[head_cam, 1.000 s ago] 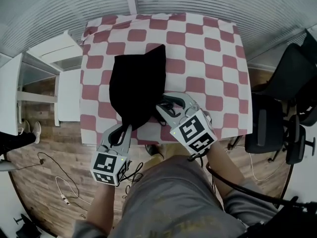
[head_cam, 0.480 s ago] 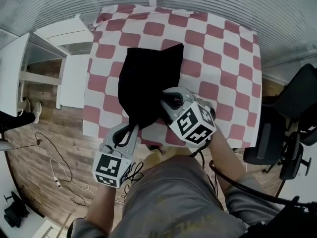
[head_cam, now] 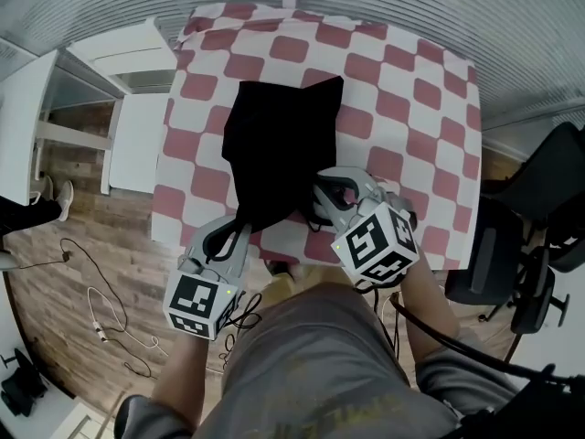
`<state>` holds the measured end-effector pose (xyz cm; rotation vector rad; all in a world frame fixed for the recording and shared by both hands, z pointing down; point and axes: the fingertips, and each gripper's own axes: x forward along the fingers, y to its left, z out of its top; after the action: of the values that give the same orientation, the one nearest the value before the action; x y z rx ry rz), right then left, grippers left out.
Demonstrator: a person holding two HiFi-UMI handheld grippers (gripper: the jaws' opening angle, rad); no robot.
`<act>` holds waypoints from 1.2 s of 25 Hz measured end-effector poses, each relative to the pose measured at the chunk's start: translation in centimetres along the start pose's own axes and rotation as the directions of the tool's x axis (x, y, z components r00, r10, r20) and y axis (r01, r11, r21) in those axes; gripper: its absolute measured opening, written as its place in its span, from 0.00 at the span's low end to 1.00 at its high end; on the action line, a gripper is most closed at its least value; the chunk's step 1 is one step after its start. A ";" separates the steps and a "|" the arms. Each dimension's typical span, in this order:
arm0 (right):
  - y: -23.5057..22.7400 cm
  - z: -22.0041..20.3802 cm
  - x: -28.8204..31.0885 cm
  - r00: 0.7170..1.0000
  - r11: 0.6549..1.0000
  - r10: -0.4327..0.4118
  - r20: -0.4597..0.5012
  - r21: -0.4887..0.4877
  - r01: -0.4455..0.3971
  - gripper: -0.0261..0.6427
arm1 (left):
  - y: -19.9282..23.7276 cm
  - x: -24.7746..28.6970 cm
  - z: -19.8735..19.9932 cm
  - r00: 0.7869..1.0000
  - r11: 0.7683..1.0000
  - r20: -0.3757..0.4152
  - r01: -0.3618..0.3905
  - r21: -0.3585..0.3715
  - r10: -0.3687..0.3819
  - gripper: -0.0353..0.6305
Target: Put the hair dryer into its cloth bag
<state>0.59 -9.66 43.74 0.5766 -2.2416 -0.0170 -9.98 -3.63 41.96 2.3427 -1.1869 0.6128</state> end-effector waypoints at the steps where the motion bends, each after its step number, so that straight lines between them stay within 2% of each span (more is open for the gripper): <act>1: 0.1 0.1 -0.5 1.000 1.000 -0.012 -0.008 0.001 0.012 0.10 | 0.0 -0.1 0.1 1.000 1.000 0.004 0.000 0.004 0.000 0.07; 9: 1.1 0.7 -3.1 0.996 0.997 -0.062 -0.059 0.032 0.064 0.10 | -0.5 -1.0 0.2 1.000 1.000 0.020 0.013 0.023 -0.014 0.07; 18: 3.5 -2.7 -2.6 0.986 0.988 -0.130 -0.101 0.074 0.138 0.16 | 0.1 -1.7 -1.4 1.000 1.000 0.001 0.006 -0.006 -0.006 0.07; 20: 3.5 -3.8 -3.0 0.983 0.982 -0.144 -0.114 0.105 0.156 0.14 | 0.5 -1.9 -1.6 1.000 1.000 0.002 0.000 -0.010 0.000 0.07; 23: 4.2 -4.1 -3.5 0.987 0.984 -0.128 -0.094 0.114 0.139 0.13 | 0.9 -2.3 -1.7 1.000 1.000 0.011 -0.008 -0.022 0.008 0.07; 27: 5.8 -2.4 -2.9 0.996 0.991 -0.085 -0.032 0.098 0.088 0.14 | 0.6 -2.4 -1.3 1.000 1.000 0.023 -0.005 -0.027 0.006 0.07; 30: 7.2 -1.0 -1.5 0.996 0.994 -0.084 -0.004 0.071 0.084 0.20 | 0.2 -2.3 -0.7 0.999 1.000 0.031 -0.004 -0.019 0.005 0.07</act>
<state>-0.74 -2.40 44.72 0.7086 -2.2226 0.0206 -11.46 -1.89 41.27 2.3427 -1.2068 0.5657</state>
